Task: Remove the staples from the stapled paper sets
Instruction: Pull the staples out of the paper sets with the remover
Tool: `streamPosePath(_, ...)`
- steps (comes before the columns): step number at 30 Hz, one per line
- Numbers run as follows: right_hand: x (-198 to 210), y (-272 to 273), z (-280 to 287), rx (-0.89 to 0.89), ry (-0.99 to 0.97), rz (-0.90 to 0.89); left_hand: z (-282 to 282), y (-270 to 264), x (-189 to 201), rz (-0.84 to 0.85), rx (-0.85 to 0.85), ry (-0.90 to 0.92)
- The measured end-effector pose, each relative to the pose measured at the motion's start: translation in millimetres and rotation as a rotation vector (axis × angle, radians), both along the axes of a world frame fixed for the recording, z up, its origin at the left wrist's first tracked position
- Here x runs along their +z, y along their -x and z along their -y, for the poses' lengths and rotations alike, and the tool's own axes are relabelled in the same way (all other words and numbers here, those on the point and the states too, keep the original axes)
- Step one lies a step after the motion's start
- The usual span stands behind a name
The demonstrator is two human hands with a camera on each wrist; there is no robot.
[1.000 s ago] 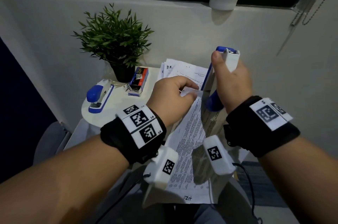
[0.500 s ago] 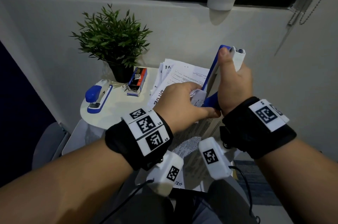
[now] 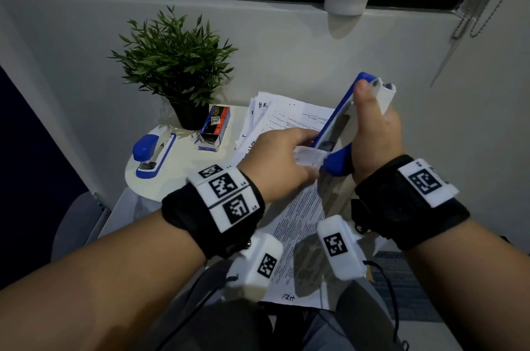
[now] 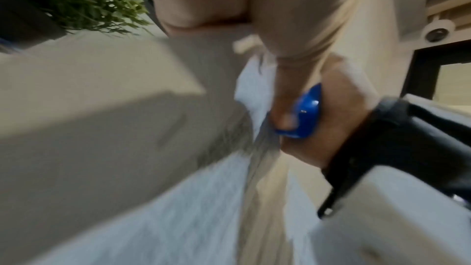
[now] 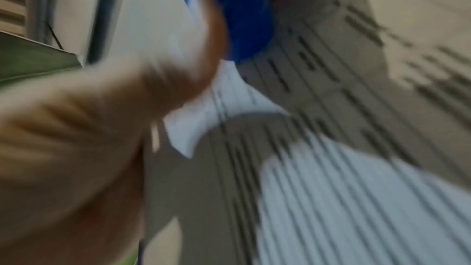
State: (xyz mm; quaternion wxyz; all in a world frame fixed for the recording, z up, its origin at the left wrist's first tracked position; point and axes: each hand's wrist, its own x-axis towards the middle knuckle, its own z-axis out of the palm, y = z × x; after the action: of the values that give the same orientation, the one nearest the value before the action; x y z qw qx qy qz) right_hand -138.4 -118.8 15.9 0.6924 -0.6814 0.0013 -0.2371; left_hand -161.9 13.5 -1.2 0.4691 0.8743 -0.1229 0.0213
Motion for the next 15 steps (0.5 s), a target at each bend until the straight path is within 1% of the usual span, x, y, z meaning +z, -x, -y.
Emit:
streamPosePath(2,5.8,-0.4,10.6,-0.069,-0.064,0.011,-11.0,-7.0,-5.4,-0.025,0.05,0.0)
streamPosePath(3,10.3,-1.0,17.8,-0.098,-0.084,0.006,-16.8,-10.3,-10.0,-0.043,0.086,0.032)
streamPosePath(5,18.6,-1.5,31.6,-0.072,-0.065,-0.013,-25.7,-13.7,-17.4,-0.074,0.132,0.109)
streamPosePath(6,20.9,-1.5,37.3,-0.031,0.002,-0.034,-28.9,-15.1,-20.8,-0.085,0.148,0.141)
streamPosePath(9,16.7,6.1,41.3,0.134,0.346,-0.151,-34.1,-16.8,-27.6,-0.116,0.163,0.22)
streamPosePath(14,-12.6,26.2,26.1,0.379,0.889,-0.31,-32.7,-17.7,-36.1,-0.169,0.192,0.421)
streamPosePath(15,-18.4,28.2,22.4,0.41,0.97,-0.328,-32.5,-17.5,-36.6,-0.176,0.19,0.43)
